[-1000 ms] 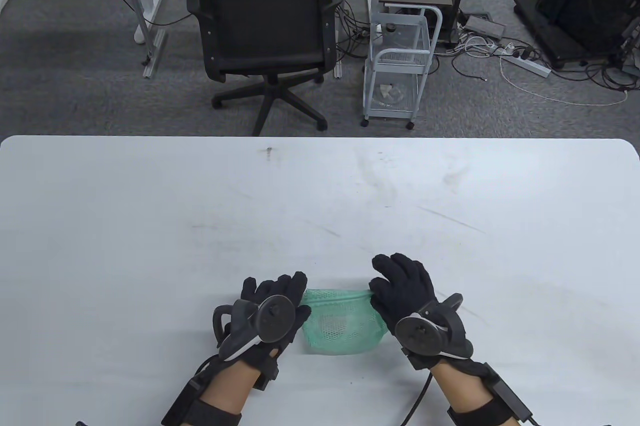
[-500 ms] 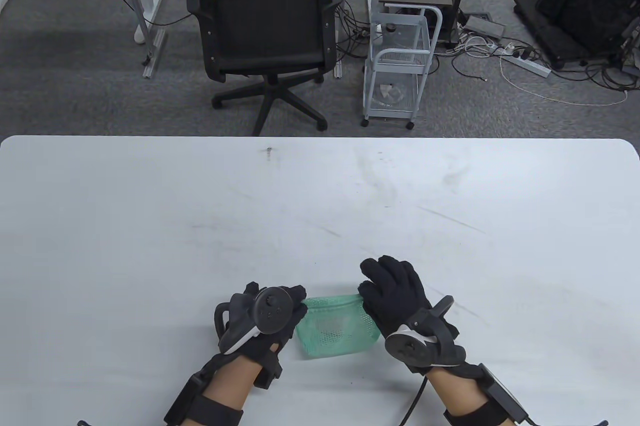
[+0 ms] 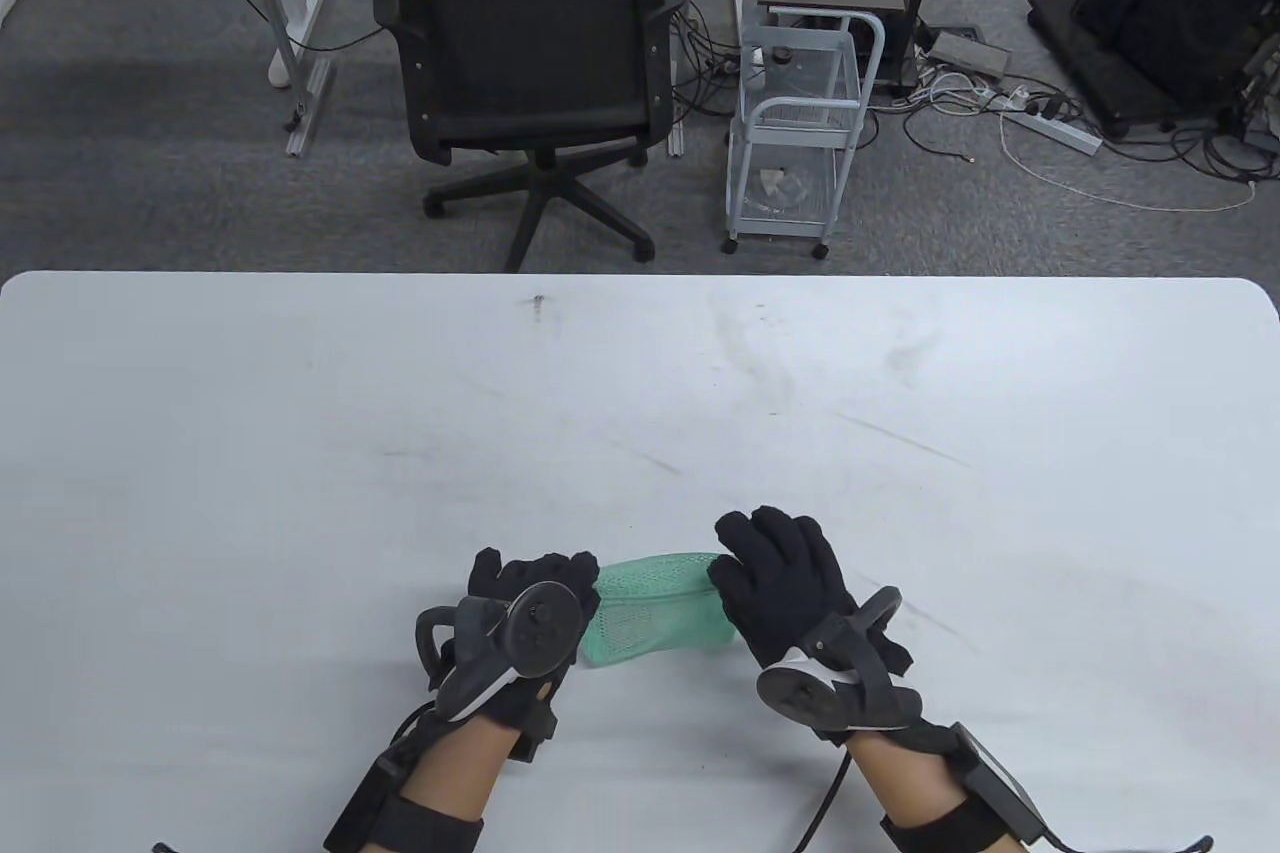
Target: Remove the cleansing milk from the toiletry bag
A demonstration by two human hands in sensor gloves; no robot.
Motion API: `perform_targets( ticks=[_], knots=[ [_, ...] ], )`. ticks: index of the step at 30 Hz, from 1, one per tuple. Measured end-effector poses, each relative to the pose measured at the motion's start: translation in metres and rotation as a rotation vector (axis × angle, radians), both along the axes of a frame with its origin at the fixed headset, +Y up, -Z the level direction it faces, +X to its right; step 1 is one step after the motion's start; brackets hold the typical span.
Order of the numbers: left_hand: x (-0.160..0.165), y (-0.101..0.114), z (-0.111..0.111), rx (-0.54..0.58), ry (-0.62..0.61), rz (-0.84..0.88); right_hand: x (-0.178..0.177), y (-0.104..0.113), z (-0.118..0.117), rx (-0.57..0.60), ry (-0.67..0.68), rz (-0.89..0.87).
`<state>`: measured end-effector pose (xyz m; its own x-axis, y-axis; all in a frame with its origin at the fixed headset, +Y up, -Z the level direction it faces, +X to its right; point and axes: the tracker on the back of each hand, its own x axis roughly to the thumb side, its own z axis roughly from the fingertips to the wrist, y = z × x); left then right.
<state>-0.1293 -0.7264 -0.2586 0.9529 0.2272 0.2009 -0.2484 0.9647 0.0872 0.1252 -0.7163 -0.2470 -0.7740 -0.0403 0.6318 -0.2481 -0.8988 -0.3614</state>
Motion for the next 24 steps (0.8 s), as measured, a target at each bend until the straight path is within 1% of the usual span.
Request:
perform_targets(
  ticks=[3, 8, 12, 17, 21, 24],
  knots=[
    [-0.001, -0.001, 0.000, -0.028, -0.013, 0.024, 0.007, 0.002, -0.004, -0.042, -0.031, -0.035],
    [0.001, -0.002, 0.001, -0.033, -0.028, 0.030, 0.024, 0.001, -0.015, -0.182, -0.092, -0.107],
    [0.002, -0.004, 0.001, -0.050, -0.036, 0.030, 0.041, -0.009, -0.029, -0.324, -0.159, -0.174],
    [-0.001, -0.006, -0.001, -0.069, -0.033, 0.033, 0.053, -0.024, -0.044, -0.480, -0.204, -0.192],
    [-0.002, -0.009, -0.002, -0.078, -0.026, 0.032, 0.053, -0.033, -0.050, -0.541, -0.207, -0.174],
    [-0.002, -0.008, -0.002, -0.077, -0.025, 0.028, 0.051, -0.038, -0.052, -0.556, -0.212, -0.146]
  ],
)
